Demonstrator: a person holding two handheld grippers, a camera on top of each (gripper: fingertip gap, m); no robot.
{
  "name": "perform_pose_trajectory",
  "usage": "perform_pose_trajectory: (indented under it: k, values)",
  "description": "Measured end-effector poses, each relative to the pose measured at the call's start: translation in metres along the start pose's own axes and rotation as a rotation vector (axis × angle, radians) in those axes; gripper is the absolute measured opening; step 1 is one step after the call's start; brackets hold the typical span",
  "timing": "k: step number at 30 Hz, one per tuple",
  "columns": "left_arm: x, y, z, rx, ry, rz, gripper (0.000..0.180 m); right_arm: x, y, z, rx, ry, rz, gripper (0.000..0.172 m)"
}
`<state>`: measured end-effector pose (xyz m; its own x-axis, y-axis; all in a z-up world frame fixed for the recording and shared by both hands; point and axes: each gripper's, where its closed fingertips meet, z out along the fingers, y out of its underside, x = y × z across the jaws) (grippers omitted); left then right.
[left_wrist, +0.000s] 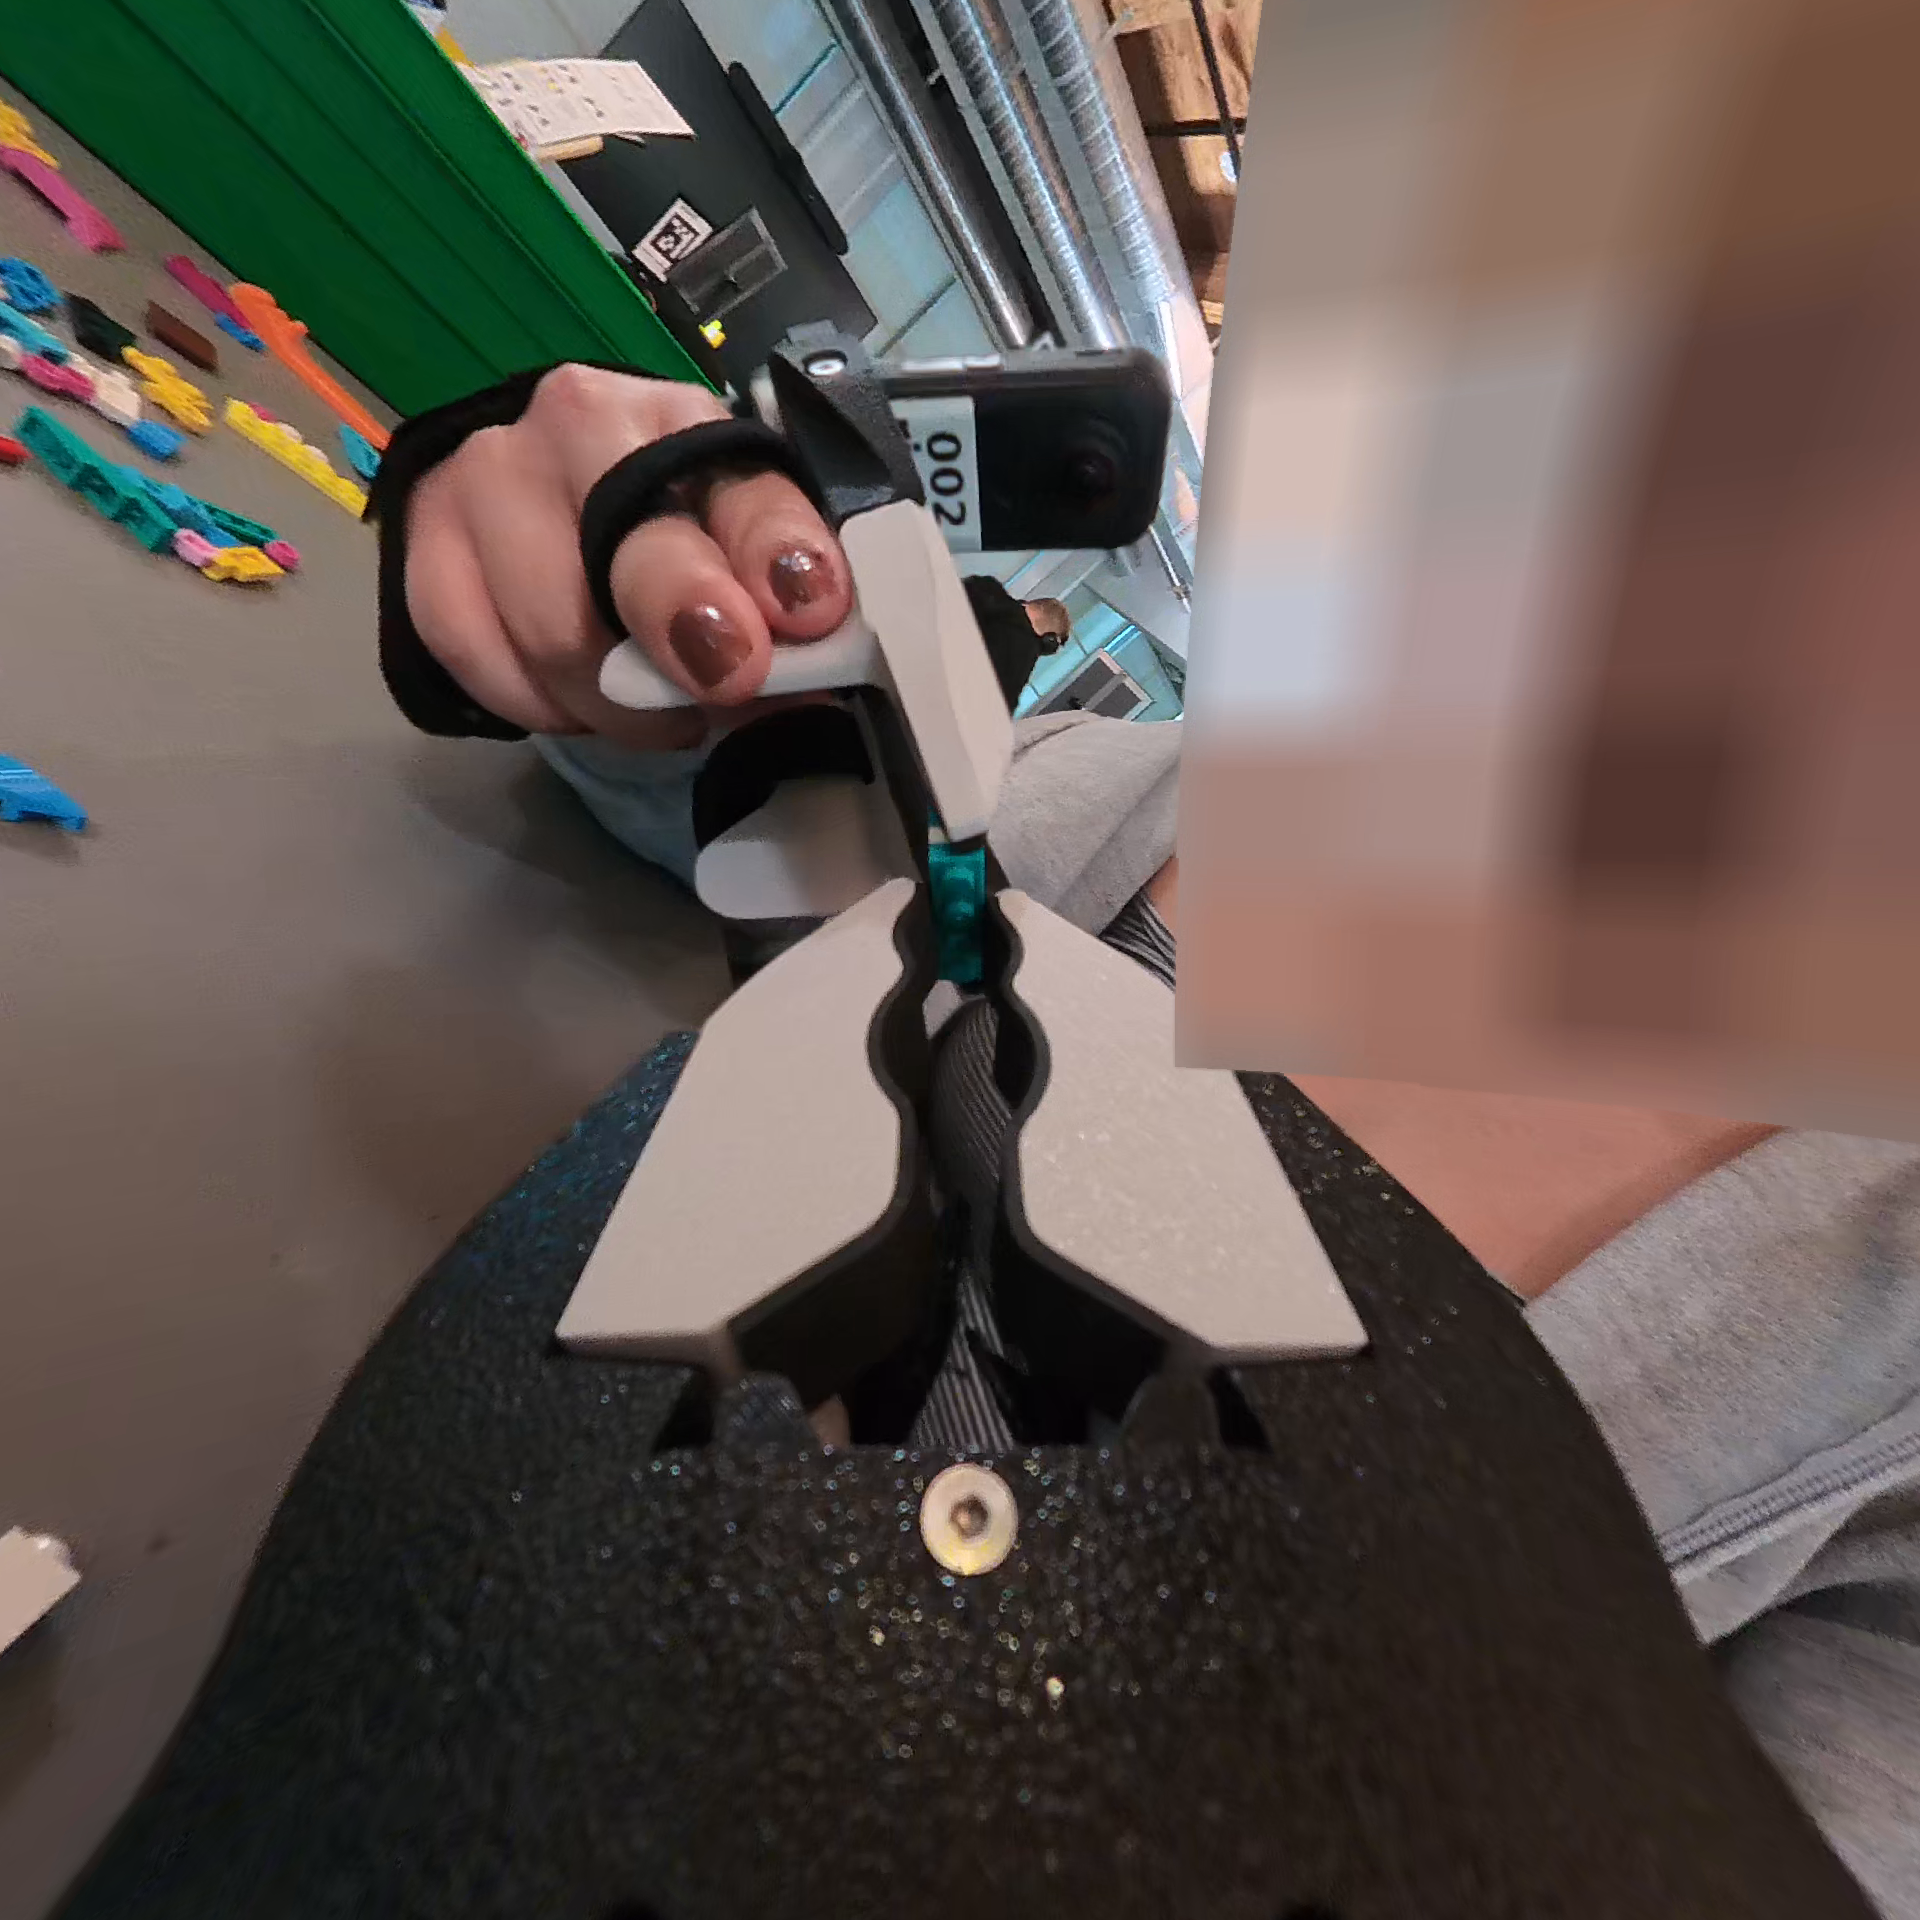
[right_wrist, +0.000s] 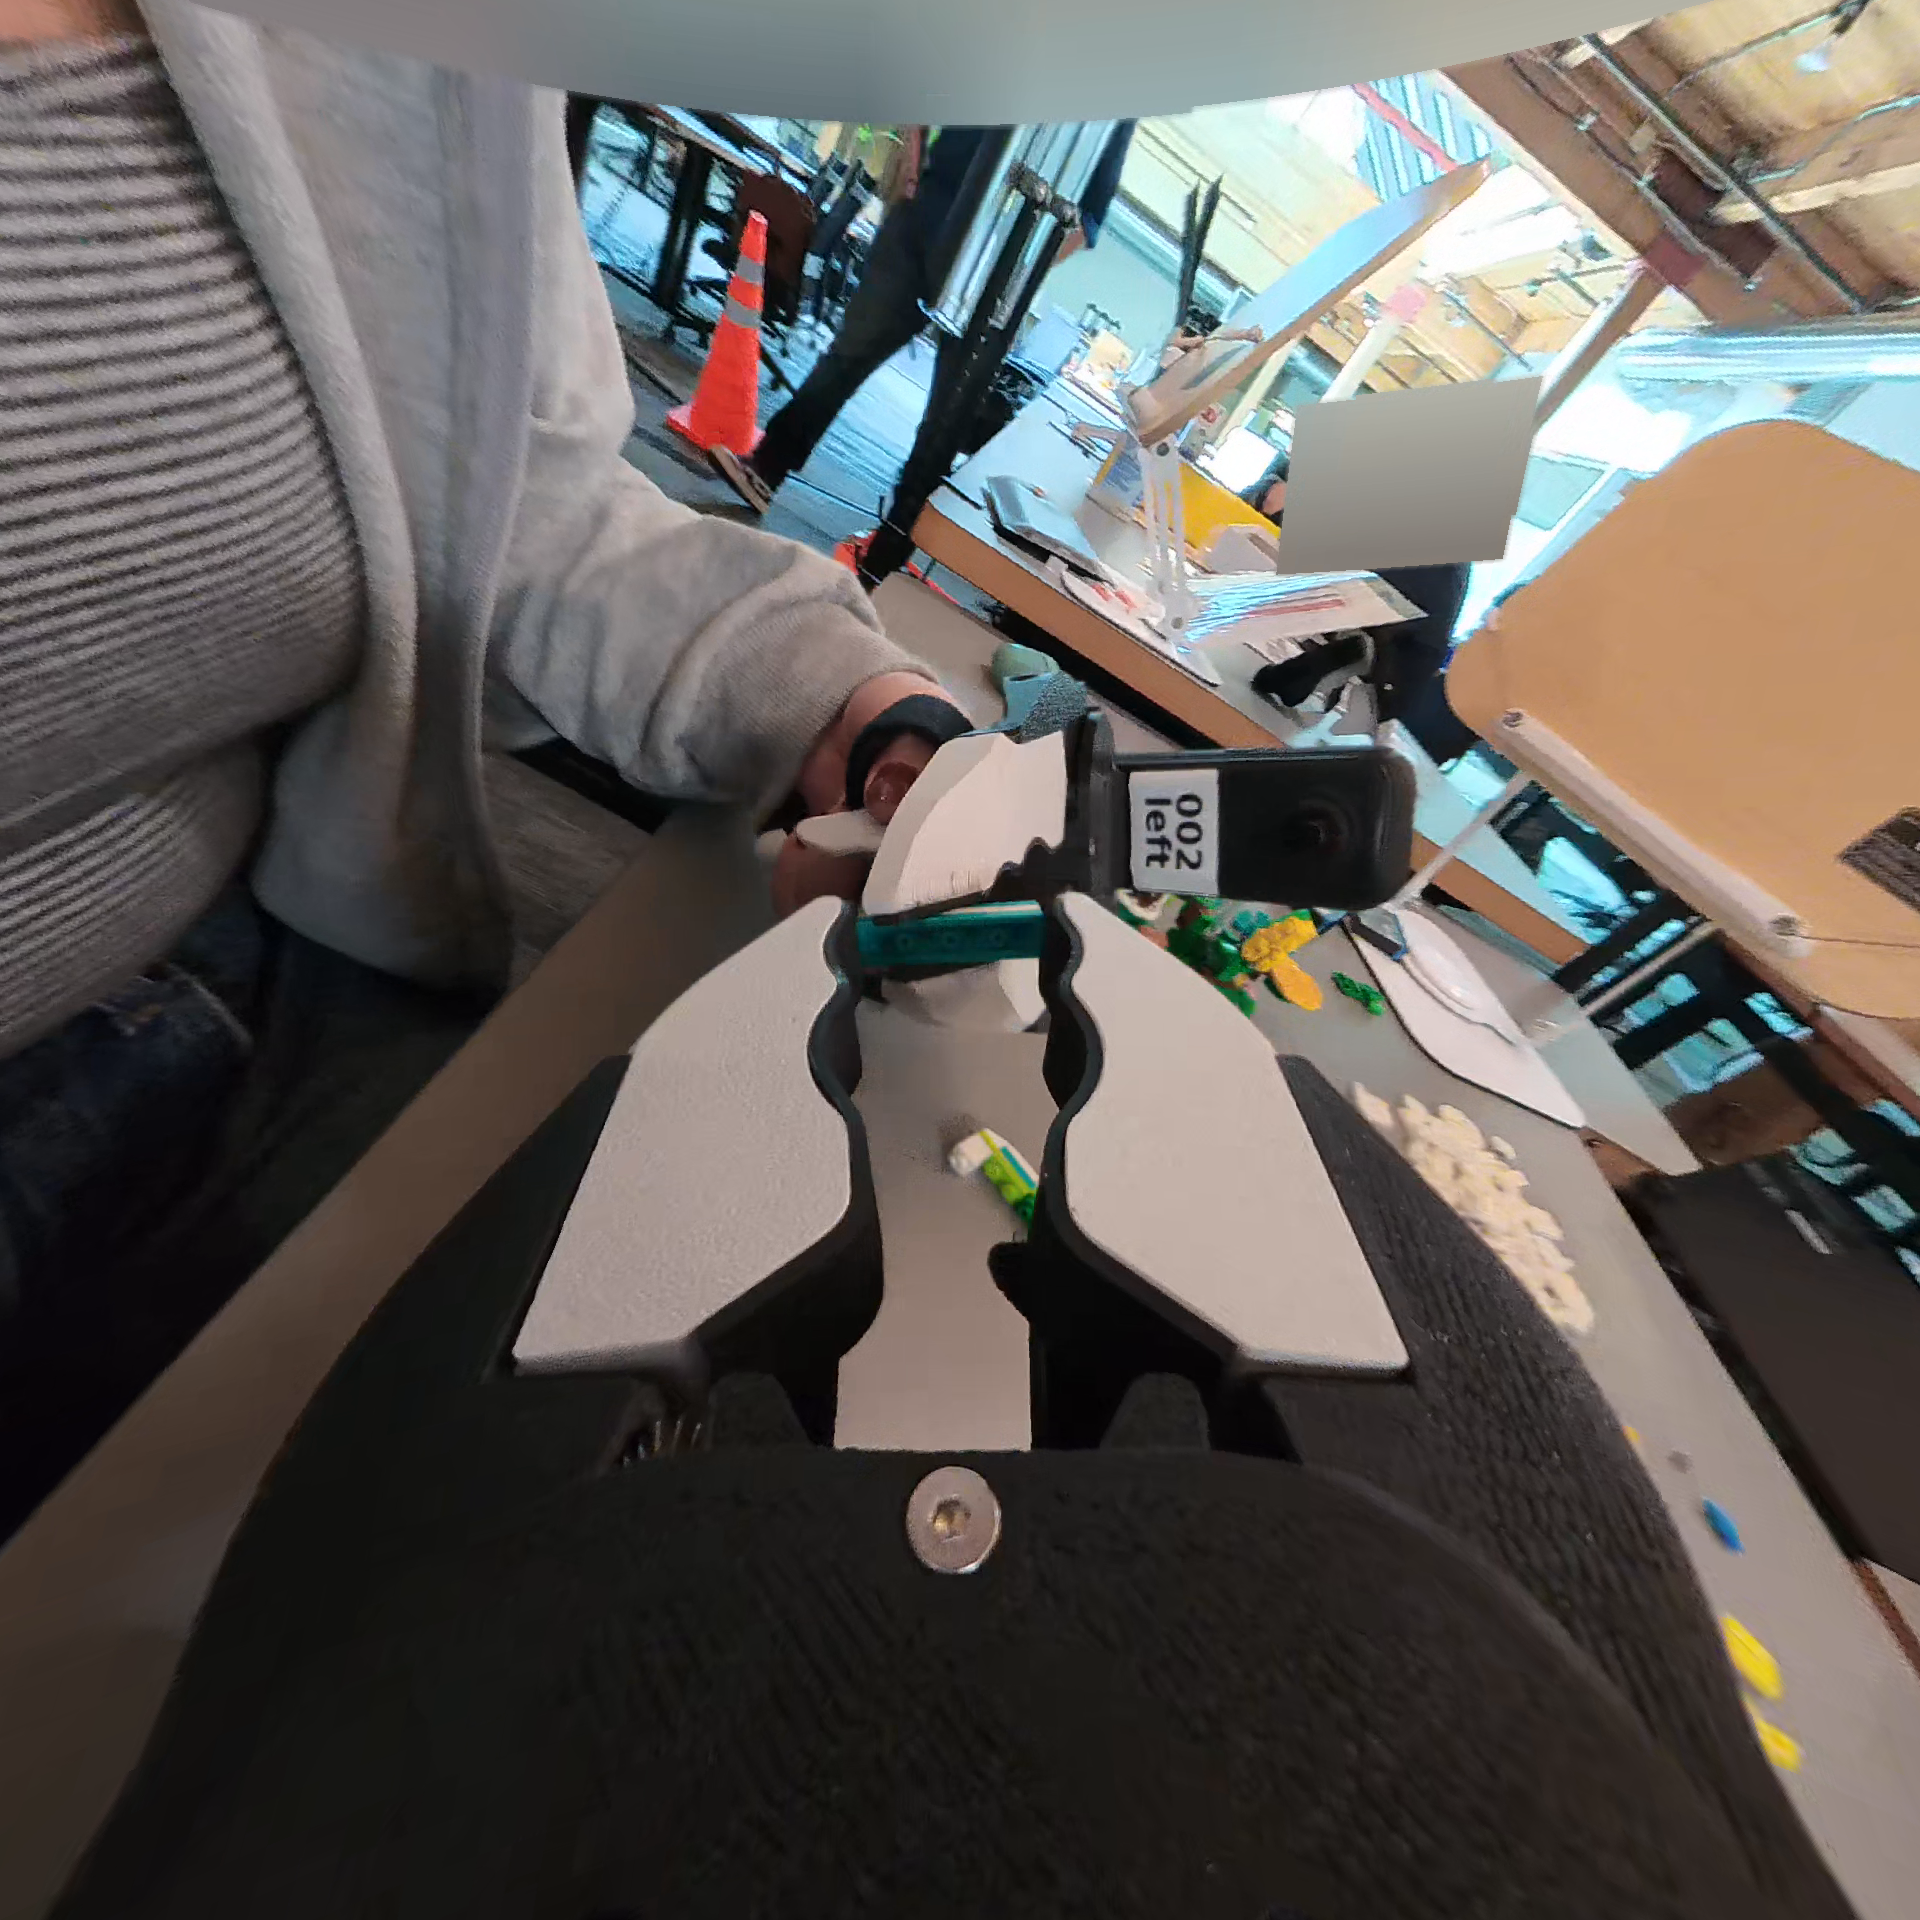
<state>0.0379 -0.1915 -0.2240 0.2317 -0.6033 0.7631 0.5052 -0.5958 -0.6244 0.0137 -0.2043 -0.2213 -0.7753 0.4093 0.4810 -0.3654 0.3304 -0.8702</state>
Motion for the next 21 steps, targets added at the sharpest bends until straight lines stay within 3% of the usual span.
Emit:
perform_pose_trajectory:
  k: [3, 9, 12, 14, 17, 21]
  values:
    - [0.0, -0.003, -0.001, 0.026, 0.013, -0.007, 0.009, 0.0, -0.001, -0.001, 0.009, -0.002, 0.011, 0.031]
    - [-0.006, -0.007, -0.002, 0.033, -0.109, 0.098, 0.01, 0.005, 0.003, -0.001, -0.005, 0.029, 0.007, 0.032]
    - [0.0, -0.015, -0.005, 0.08, -0.071, 0.092, 0.019, 0.004, 0.0, -0.002, 0.017, 0.017, 0.023, 0.032]
    - [0.0, -0.02, -0.011, 0.122, -0.063, 0.082, 0.009, 0.003, -0.002, -0.001, 0.026, 0.012, 0.025, 0.031]
    - [0.0, -0.019, -0.011, 0.11, -0.073, 0.103, 0.008, 0.002, -0.002, -0.001, 0.028, 0.009, 0.02, 0.032]
    - [-0.003, -0.032, -0.018, 0.197, -0.142, 0.162, 0.008, 0.017, 0.002, 0.0, -0.025, 0.133, -0.068, 0.032]
